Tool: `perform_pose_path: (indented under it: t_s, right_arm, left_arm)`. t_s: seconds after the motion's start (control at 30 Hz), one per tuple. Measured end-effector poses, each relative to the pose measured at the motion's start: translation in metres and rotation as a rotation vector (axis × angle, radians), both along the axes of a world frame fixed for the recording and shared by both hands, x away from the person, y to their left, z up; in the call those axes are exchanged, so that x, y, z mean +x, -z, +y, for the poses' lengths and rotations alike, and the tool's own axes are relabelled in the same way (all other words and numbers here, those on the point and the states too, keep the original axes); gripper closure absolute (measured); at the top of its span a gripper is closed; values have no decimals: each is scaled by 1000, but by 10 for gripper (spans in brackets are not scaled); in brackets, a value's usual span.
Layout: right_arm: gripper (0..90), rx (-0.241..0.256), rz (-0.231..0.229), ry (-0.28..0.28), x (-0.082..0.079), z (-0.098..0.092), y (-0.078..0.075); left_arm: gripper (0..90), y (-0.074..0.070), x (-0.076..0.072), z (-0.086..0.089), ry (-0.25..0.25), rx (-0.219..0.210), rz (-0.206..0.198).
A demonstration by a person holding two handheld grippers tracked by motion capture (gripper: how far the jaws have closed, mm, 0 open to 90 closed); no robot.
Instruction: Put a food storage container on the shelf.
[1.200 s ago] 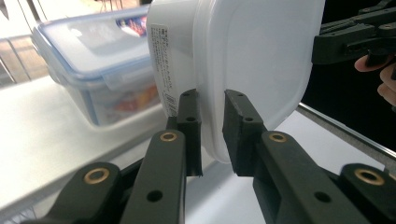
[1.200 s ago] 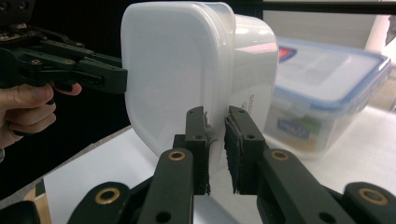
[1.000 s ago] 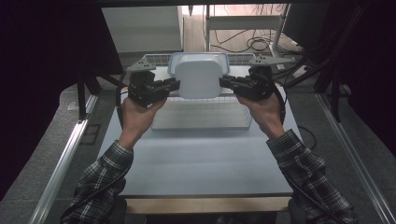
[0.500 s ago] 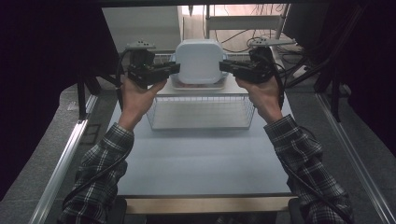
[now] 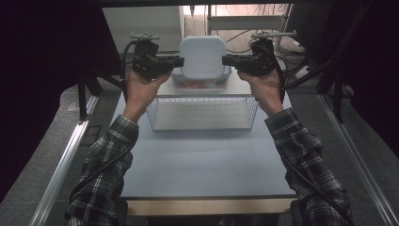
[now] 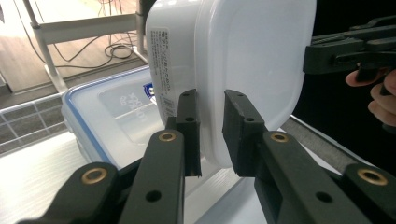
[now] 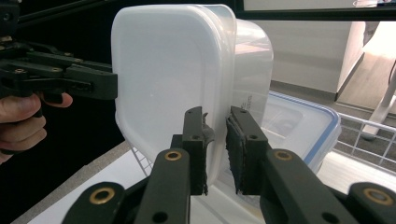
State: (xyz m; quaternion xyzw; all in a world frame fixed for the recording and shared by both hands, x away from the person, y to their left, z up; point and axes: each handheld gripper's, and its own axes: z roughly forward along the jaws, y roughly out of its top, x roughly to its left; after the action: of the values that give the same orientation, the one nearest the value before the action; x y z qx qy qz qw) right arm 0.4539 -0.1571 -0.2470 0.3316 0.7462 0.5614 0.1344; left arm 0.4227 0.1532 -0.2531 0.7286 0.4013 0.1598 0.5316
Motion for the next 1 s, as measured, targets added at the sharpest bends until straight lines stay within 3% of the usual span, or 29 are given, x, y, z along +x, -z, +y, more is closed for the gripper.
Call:
perform_pose_path:
  t_s: [0.47,0.7,0.77,0.9,1.0]
  right_arm:
    - [699,-7,8,21,10,7,-2]
    - [671,-15,25,44,18,11,0]
    - [659,-15,28,48,19,12,0]
    - [626,-18,29,53,21,14,-1]
    - [582,-9,40,64,26,15,-1]
  left_arm:
    - [694,0,14,-1,1,9,17]
    - [673,2,24,0,-3,-14,42]
    - [659,1,26,-1,-7,-16,48]
    - [629,-1,30,-2,-35,20,36]
    - [591,0,35,-2,-48,12,37]
